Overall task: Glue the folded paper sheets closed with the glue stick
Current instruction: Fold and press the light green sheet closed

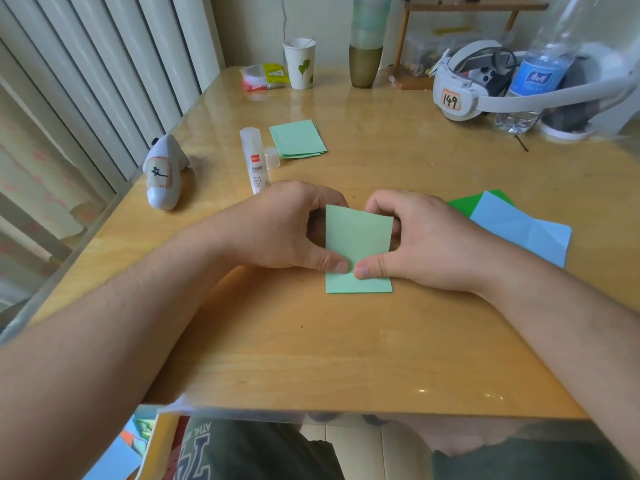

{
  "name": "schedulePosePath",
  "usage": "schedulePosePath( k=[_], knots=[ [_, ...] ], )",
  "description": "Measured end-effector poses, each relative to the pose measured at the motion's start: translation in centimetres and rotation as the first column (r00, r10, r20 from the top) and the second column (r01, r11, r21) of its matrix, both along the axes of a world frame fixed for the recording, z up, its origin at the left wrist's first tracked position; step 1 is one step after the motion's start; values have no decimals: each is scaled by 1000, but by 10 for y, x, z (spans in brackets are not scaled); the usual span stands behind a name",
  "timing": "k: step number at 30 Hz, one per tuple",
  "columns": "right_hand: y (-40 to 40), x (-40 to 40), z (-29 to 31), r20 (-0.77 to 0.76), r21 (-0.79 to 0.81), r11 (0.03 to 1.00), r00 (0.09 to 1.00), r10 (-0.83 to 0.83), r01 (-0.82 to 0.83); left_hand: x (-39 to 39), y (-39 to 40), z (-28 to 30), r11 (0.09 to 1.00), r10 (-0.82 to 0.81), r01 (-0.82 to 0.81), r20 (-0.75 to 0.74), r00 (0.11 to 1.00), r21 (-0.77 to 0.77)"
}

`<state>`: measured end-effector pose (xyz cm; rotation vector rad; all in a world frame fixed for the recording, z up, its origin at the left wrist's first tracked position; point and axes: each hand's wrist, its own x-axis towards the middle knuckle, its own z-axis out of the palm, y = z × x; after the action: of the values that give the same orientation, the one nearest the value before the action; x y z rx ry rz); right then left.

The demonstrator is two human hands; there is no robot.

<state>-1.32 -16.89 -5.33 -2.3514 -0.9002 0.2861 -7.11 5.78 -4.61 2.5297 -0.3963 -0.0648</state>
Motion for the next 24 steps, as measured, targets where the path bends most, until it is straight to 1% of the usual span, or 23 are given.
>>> schedulePosePath(
  k=[8, 14, 20, 24],
  knots=[
    [2, 4, -3, 66, -48, 999, 998, 13, -10, -1, -2, -1, 1000, 3, -3, 12, 1000, -2],
    [-6, 12, -3, 55, -13, 1000, 998, -10, 10, 0, 4, -3, 1000, -4, 4, 12, 1000, -10],
    [-3, 11, -3, 49, 7, 1000, 999, 17, -17, 3, 5, -4, 1000, 0, 1, 22, 1000, -14],
    [2, 9, -5, 79, 10, 1000, 997, 15, -16, 6, -1, -8, 999, -4, 6, 37, 999, -49]
  ],
)
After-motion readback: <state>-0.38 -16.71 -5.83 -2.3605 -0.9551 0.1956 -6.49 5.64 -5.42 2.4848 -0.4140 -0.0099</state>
